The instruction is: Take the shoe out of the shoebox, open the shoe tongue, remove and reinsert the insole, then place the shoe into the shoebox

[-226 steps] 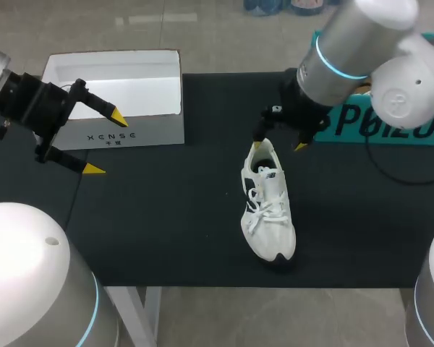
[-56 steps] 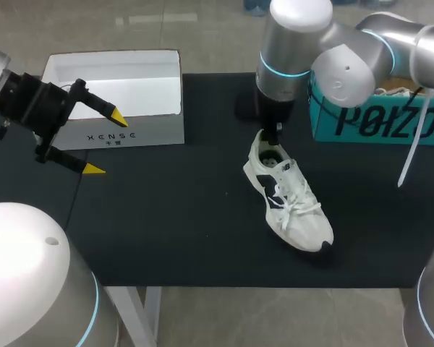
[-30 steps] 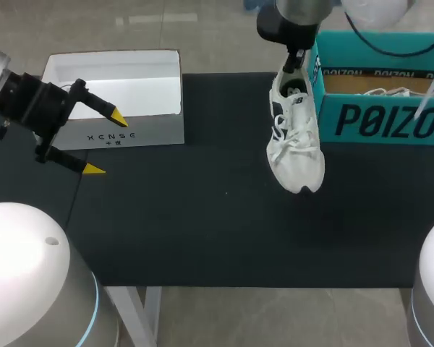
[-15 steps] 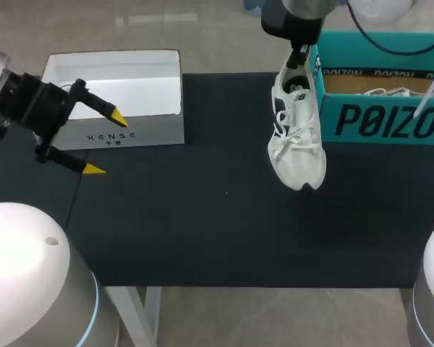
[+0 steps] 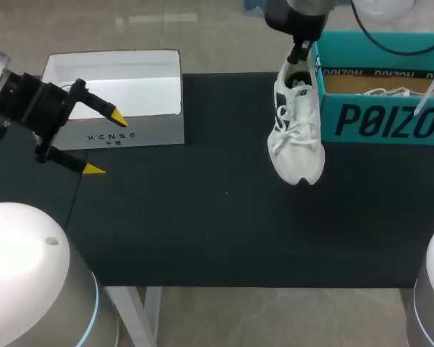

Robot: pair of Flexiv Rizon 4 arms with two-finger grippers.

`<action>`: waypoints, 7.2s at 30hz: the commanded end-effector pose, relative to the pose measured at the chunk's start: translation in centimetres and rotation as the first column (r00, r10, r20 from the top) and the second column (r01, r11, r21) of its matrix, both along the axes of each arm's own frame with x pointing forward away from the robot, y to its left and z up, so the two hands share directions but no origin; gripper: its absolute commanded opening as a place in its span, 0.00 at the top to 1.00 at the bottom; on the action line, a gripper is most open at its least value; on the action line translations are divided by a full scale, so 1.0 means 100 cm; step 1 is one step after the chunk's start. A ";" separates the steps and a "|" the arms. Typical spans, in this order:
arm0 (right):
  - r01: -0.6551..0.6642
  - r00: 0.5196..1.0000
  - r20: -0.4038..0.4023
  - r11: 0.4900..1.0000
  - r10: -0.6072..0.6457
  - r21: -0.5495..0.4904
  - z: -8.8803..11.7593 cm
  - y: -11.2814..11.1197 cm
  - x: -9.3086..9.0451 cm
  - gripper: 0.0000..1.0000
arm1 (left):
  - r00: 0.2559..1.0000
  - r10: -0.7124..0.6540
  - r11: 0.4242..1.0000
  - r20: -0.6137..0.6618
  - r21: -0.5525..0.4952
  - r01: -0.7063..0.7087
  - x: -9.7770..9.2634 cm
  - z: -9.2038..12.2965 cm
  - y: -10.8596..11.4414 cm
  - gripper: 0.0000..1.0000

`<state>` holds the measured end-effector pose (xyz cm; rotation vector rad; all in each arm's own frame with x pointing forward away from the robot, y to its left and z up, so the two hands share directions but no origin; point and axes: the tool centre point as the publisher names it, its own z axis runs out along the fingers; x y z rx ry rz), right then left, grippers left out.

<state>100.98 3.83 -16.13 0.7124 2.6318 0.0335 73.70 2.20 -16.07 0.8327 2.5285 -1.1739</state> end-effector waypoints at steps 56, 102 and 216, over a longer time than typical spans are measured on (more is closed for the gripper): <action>0.854 0.504 -0.074 0.484 -0.861 0.190 0.048 -0.210 0.114 1.00 | 1.000 -0.001 1.000 -0.001 0.003 0.001 0.000 0.001 0.000 0.00; 0.961 0.055 -0.209 -0.005 -0.976 0.276 -0.071 -0.338 0.138 1.00 | 1.000 -0.001 1.000 -0.001 0.003 0.001 0.000 0.001 0.000 0.00; 0.968 -0.058 -0.238 -0.113 -0.970 0.224 -0.205 -0.393 0.183 1.00 | 1.000 -0.001 1.000 -0.001 0.003 0.001 0.000 0.001 0.000 0.00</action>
